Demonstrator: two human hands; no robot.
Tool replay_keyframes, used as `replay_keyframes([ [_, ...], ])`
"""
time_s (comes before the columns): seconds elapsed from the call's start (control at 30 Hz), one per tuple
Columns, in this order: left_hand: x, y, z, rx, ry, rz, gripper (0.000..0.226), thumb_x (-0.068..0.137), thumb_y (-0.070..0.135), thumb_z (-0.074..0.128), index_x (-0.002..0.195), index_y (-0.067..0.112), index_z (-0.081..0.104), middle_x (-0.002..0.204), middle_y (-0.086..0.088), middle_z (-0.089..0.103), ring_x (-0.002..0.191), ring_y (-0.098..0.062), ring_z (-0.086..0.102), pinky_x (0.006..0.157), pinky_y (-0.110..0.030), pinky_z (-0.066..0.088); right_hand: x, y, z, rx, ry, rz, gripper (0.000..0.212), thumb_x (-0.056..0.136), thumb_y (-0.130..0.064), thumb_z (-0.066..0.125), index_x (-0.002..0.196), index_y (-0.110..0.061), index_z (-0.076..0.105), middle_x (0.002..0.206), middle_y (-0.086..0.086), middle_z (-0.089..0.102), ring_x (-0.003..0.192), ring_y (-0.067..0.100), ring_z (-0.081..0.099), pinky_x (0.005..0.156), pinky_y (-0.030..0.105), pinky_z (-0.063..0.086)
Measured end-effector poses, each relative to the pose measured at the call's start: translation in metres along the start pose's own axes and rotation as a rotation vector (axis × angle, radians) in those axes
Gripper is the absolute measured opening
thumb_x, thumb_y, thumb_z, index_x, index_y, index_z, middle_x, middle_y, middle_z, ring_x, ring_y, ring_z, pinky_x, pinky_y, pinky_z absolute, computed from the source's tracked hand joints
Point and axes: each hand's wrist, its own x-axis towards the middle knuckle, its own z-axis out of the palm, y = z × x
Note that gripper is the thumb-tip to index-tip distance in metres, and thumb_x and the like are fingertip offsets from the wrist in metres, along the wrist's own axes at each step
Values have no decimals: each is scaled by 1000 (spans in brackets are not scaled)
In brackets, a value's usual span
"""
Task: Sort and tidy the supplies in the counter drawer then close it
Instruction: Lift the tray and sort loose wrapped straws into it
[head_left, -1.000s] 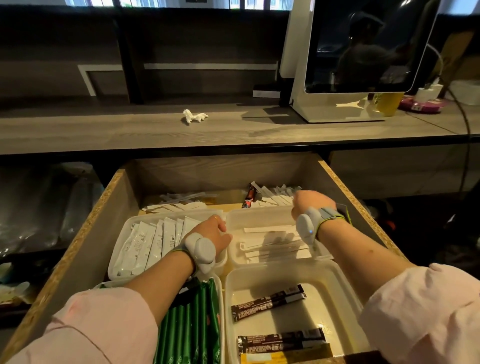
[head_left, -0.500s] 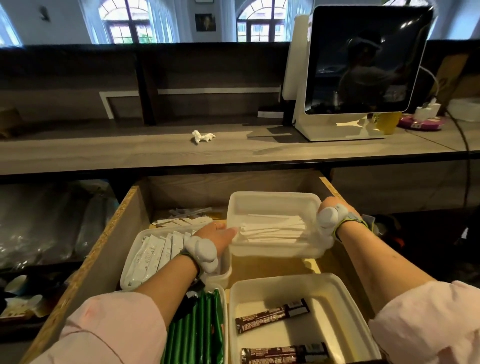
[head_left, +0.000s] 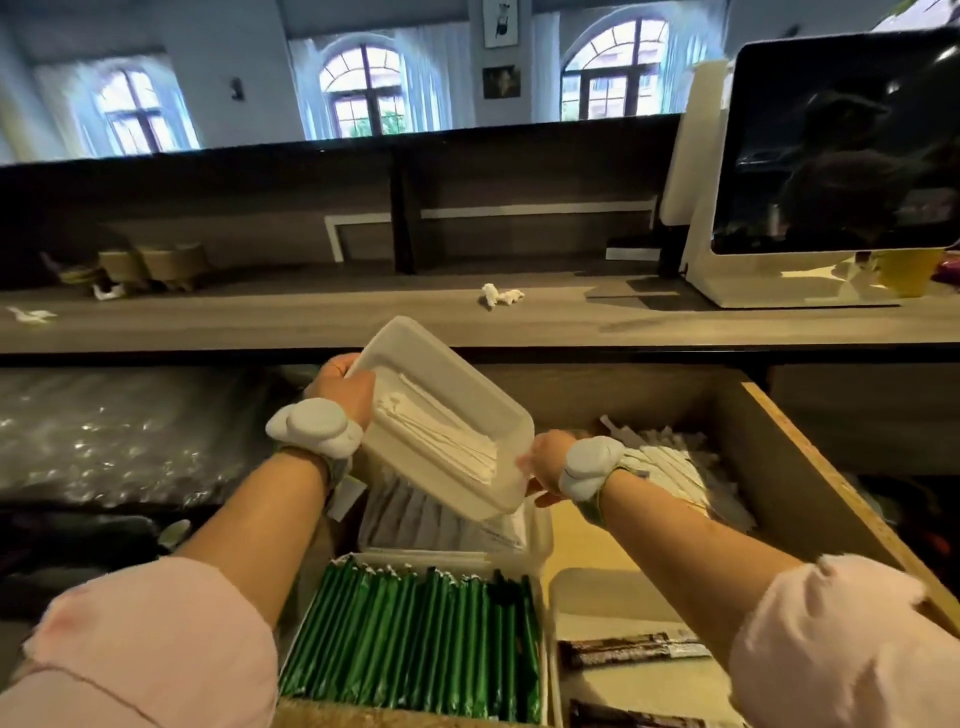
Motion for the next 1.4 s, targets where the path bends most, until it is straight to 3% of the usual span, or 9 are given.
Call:
replay_keyframes([
  [0.07, 8, -21, -11, 59, 50, -16, 36, 96, 25, 41, 130, 22, 53, 123, -10, 58, 109, -34, 55, 89, -39, 46, 4, -4, 18, 77, -61, 49, 36, 100, -16, 39, 134, -4, 47, 105, 9, 64, 80, 23, 66, 61, 30, 58],
  [0.17, 8, -47, -8, 104, 123, -70, 36, 95, 25, 41, 127, 23, 56, 128, -15, 57, 110, -37, 56, 92, -44, 48, 5, -4, 37, -134, -32, 10, 38, 95, -17, 50, 130, 0, 52, 124, 18, 62, 111, 32, 63, 90, 38, 50],
  [0.33, 4, -71, -7, 135, 175, -73, 41, 90, 26, 49, 131, 21, 52, 134, -16, 51, 110, -34, 52, 93, -45, 47, 9, 6, 45, -510, 119, -56, 39, 93, -20, 53, 126, 1, 55, 129, 19, 58, 122, 34, 53, 97, 36, 43],
  [0.47, -5, -54, 3, 358, 383, 197, 53, 82, 26, 60, 135, 24, 48, 150, -10, 32, 143, -32, 21, 116, -54, 21, 23, 14, 39, -448, 89, -63, 42, 92, -29, 55, 119, 2, 60, 121, 21, 64, 113, 34, 60, 95, 37, 48],
  [0.73, -21, -4, 56, 606, 379, 438, 51, 84, 27, 55, 134, 29, 48, 156, -5, 28, 150, -29, 0, 118, -53, -6, 31, 28, -12, -284, 197, -108, 33, 93, -25, 53, 117, -5, 64, 110, 16, 69, 86, 23, 60, 92, 40, 53],
  [0.97, 0, -8, 49, 797, 301, 334, 45, 86, 22, 49, 130, 32, 52, 147, -3, 44, 149, -30, 5, 114, -66, -4, 16, 39, -8, -110, -2, -60, 28, 95, -25, 53, 113, -6, 64, 81, 4, 61, 58, 12, 49, 50, 24, 41],
  [1.1, 7, -18, 36, 780, 288, 150, 50, 84, 23, 47, 133, 31, 48, 145, -7, 45, 149, -33, 5, 111, -70, -3, 32, 25, 25, -401, -49, -165, 31, 88, -36, 60, 95, -8, 69, 87, 6, 63, 72, 19, 57, 73, 32, 52],
  [1.23, -3, -8, 51, 731, 273, 318, 52, 85, 20, 50, 136, 27, 46, 147, -4, 44, 149, -31, 5, 115, -61, -4, 39, 25, 32, -504, -23, -147, 40, 86, -40, 61, 107, -6, 67, 88, 5, 59, 79, 22, 55, 80, 32, 51],
  [1.4, -25, 19, 109, 250, -187, 122, 43, 90, 19, 53, 133, 26, 49, 133, -6, 53, 126, -28, 46, 110, -36, 33, 43, 36, -23, -541, 220, -145, 17, 94, -28, 49, 89, -16, 59, 94, 11, 64, 81, 27, 55, 70, 29, 42],
])
